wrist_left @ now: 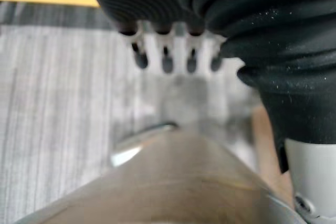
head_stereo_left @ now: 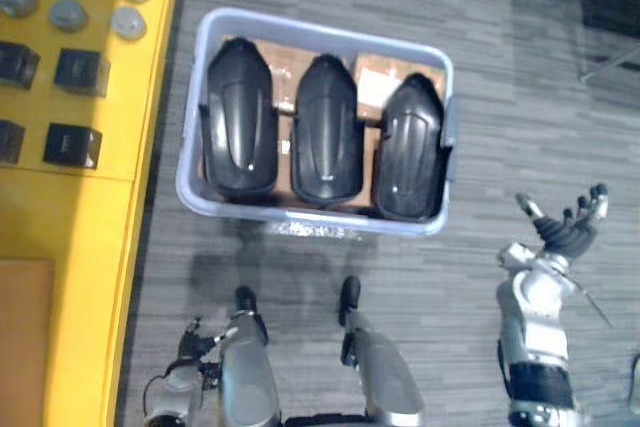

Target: Walk over and take plastic housings, then place them on the shelf

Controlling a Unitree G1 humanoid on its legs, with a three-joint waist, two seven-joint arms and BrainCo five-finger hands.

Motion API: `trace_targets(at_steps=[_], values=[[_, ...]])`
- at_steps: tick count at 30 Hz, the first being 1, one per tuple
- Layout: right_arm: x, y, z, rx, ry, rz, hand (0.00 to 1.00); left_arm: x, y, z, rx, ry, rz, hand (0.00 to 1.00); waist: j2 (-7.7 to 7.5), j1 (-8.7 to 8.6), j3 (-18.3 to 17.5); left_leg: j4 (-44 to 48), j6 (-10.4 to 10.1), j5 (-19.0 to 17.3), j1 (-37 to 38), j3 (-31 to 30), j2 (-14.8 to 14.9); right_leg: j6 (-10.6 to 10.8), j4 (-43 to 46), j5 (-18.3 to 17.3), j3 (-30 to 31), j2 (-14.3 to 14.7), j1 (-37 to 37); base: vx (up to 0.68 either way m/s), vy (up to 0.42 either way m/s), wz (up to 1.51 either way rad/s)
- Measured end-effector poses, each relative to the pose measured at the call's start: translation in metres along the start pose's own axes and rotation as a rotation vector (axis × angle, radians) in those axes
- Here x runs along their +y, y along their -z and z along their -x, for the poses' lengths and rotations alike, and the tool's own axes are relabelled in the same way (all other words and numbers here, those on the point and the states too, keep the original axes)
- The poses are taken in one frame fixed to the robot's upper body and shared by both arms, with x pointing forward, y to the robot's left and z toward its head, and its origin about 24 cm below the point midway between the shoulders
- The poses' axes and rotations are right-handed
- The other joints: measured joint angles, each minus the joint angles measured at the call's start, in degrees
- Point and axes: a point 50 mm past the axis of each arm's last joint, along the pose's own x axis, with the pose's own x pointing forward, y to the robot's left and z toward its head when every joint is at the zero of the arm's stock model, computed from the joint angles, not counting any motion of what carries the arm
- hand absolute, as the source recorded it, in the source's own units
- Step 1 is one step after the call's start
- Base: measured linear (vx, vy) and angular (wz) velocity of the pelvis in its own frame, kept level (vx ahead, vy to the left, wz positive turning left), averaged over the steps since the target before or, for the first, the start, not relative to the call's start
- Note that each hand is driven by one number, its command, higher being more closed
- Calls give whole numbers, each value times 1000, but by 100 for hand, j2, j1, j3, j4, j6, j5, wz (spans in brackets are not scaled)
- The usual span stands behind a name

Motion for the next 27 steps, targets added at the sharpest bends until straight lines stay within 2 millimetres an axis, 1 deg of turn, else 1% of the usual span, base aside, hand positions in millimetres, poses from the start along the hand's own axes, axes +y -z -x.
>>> trace_targets(at_steps=[2,3,5,6,7,8,10,12,13,14,15,17,19,21,24,26,27], values=[[3,4,-12,48,22,-10,0,0,-1,0,0,0,9,0,3,34,2,0,7,4,-65,-58,-40,3,-7,2,-66,-27,-23,-1,-20,19],[3,4,-23,67,43,-3,0,-2,-3,-1,-3,1,23,0,28,63,17,1,43,27,-147,-144,-108,17,-16,11,-142,-69,-56,-16,-17,26],[3,0,-35,69,63,-15,0,-4,-5,-2,-1,-3,56,0,64,93,66,6,50,30,-213,-208,-159,35,-12,22,-171,-104,-89,-30,-3,17],[3,-4,-41,64,70,-18,0,-5,-5,-2,-1,-7,59,0,74,131,76,15,66,40,-268,-214,-180,48,-11,32,-172,-123,-129,-48,1,19],[4,-12,-49,44,79,-32,0,-8,-6,-2,3,-5,83,0,142,143,127,33,104,64,-345,-308,-244,54,-8,35,-280,-163,-129,-50,-1,25],[4,-15,-53,38,80,-33,0,-9,-6,-2,3,-3,89,0,172,143,145,30,112,69,-362,-349,-273,54,1,35,-327,-182,-129,-39,2,29],[7,-28,-65,16,88,-37,0,-15,-5,-1,11,8,108,0,264,219,208,27,145,89,-372,-382,-344,55,60,33,-362,-249,-137,-43,8,16],[9,-38,-72,3,93,-40,0,-19,-8,-1,8,20,119,0,358,248,263,34,162,99,-411,-469,-401,56,118,32,-453,-290,-152,-64,9,18],[9,-40,-75,4,91,-36,0,-21,-9,-1,6,23,122,0,383,254,272,42,180,111,-452,-507,-419,55,140,31,-478,-299,-178,-76,8,19],[10,-45,-80,4,95,-34,0,-22,-11,-1,0,30,126,0,389,328,274,40,211,138,-553,-519,-443,56,192,29,-480,-323,-298,-66,4,10],[11,-47,-82,7,98,-40,0,-23,-12,-1,-2,34,128,0,399,351,281,37,219,155,-580,-522,-456,57,218,29,-480,-336,-337,-76,3,11],[13,-55,-89,13,94,-32,0,-28,-14,-1,0,57,153,0,483,382,328,50,247,179,-609,-537,-513,59,262,27,-500,-400,-363,-76,11,8],[18,-59,-91,13,69,-8,0,-29,-13,-1,1,61,154,0,502,387,326,51,274,198,-639,-524,-541,67,329,21,-501,-441,-431,-69,12,1],[20,-60,-93,28,55,4,0,-31,-13,-1,-1,66,155,0,530,394,339,57,295,211,-650,-524,-571,68,365,20,-513,-472,-449,-71,9,3],[22,-60,-95,52,28,52,0,-32,-15,0,-12,77,155,0,550,456,344,79,307,218,-698,-540,-579,63,460,15,-634,-496,-507,-66,-6,3],[24,-61,-96,69,25,67,0,-34,-16,0,-18,84,158,0,591,451,358,141,311,222,-783,-593,-581,63,472,14,-685,-496,-535,-71,-16,11],[24,-60,-99,93,22,81,0,-36,-17,0,-25,93,157,0,657,455,363,177,318,226,-834,-635,-592,64,474,13,-753,-501,-535,-61,-10,14]])
